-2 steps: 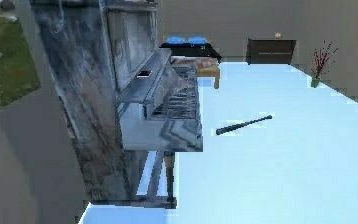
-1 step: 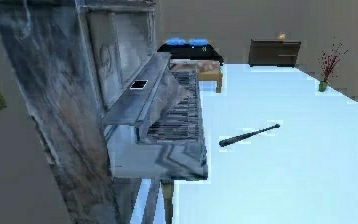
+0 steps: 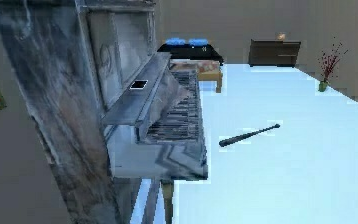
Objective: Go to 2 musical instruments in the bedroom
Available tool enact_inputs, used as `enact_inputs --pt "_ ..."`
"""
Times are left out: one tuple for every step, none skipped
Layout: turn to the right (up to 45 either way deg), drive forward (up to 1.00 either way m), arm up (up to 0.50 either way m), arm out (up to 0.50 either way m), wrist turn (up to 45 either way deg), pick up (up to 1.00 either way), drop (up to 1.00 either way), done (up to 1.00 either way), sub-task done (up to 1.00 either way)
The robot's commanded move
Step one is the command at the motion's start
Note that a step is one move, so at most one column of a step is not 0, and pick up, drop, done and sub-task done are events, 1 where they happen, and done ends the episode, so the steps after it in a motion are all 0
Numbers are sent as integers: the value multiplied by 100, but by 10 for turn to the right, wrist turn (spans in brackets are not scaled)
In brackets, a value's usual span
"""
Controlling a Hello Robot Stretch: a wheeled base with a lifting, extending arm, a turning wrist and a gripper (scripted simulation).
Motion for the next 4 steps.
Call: enact_inputs --pt "450 0 0 0 0 0 0 0 0" --pt "210 0 0 0 0 0 0 0 0" --pt "0 30 0 0 0 0 0 0 0" --pt "-180 0 0 0 0 0 0 0 0"
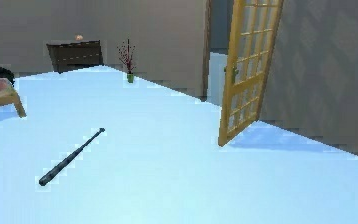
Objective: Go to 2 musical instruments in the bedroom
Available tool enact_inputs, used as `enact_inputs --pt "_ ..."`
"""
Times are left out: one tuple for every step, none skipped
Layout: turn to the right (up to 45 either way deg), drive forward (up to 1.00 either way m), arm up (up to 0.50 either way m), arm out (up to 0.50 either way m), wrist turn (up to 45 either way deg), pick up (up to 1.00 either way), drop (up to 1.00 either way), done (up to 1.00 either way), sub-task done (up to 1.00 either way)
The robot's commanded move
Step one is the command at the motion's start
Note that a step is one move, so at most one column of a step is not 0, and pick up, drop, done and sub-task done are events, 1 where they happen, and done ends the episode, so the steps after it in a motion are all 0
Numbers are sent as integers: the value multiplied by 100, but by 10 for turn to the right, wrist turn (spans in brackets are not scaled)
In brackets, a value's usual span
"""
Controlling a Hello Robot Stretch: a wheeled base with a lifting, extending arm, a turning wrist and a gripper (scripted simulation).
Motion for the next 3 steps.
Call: enact_inputs --pt "0 60 0 0 0 0 0 0 0" --pt "-60 0 0 0 0 0 0 0 0" --pt "0 100 0 0 0 0 0 0 0"
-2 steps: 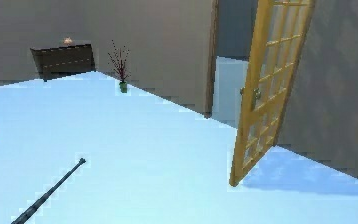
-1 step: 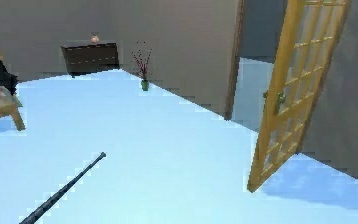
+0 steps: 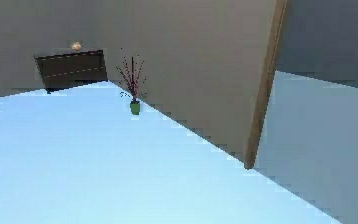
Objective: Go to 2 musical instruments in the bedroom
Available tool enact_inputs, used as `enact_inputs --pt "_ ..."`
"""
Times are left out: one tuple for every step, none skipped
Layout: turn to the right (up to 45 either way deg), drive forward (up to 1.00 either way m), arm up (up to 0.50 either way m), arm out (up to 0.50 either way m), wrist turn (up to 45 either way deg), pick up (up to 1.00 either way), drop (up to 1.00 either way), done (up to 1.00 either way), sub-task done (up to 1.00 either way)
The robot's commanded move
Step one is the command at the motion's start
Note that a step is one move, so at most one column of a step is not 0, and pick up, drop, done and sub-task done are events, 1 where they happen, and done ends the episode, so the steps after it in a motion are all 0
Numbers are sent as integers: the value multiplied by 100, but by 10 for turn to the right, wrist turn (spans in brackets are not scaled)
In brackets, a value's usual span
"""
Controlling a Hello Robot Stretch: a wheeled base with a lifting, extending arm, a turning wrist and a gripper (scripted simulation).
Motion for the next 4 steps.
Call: enact_inputs --pt "0 95 0 0 0 0 0 0 0" --pt "-390 0 0 0 0 0 0 0 0" --pt "0 5 0 0 0 0 0 0 0" --pt "-150 0 0 0 0 0 0 0 0"
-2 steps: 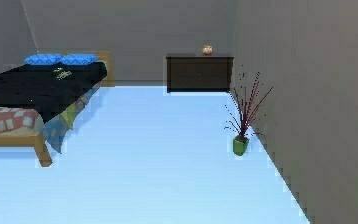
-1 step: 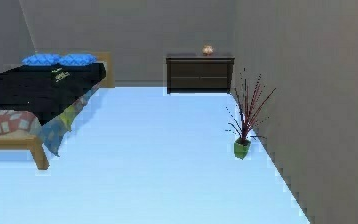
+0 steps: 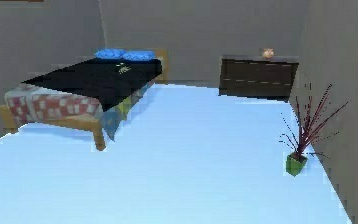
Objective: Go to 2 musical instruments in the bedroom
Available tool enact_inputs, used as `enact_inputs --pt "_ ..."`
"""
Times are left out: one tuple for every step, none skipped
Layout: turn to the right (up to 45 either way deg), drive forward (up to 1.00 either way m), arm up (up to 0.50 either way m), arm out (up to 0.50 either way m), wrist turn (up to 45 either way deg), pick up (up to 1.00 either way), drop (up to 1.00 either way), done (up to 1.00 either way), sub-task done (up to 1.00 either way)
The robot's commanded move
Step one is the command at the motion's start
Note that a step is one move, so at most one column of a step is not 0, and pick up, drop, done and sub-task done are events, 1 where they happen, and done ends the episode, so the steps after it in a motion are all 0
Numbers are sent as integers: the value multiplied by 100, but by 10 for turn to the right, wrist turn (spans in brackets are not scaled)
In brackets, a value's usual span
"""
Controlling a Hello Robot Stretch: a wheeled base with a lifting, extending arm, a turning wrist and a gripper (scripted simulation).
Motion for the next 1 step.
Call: enact_inputs --pt "0 100 0 0 0 0 0 0 0"
